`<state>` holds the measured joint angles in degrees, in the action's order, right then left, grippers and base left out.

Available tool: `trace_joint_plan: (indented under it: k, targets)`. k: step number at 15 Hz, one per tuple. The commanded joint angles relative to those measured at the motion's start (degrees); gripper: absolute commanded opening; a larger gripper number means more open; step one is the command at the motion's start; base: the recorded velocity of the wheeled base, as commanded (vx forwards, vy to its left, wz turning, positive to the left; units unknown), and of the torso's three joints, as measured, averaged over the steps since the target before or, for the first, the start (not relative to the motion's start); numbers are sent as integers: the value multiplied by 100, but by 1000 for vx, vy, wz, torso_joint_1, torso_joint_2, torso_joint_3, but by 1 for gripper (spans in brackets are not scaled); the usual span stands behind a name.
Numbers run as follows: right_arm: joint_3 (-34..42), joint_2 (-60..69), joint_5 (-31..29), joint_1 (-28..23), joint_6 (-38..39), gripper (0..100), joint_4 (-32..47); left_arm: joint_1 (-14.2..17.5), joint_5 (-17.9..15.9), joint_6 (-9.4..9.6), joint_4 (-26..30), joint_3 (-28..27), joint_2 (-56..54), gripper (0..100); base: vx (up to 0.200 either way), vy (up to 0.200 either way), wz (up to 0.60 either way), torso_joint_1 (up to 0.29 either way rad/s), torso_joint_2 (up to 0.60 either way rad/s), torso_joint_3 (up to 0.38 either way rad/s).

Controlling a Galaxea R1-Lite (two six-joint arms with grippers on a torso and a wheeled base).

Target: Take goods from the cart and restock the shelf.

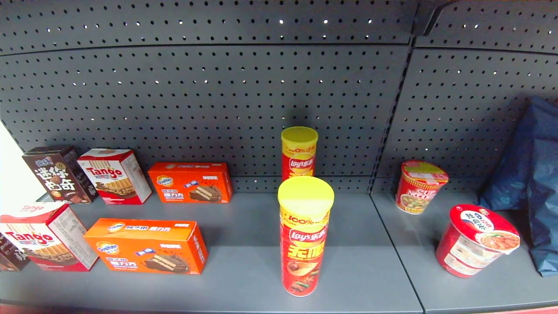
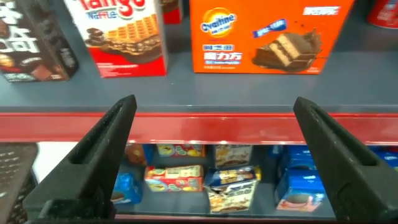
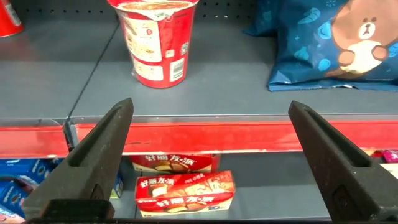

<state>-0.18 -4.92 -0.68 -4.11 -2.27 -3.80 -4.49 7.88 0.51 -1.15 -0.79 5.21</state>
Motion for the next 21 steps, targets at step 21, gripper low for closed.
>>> trace_joint_plan:
  k: [21]
  targets:
    - [18, 167, 244, 393, 209, 100, 372, 71, -1412, 300, 132, 70, 42, 100, 0, 0, 0, 0, 0, 0]
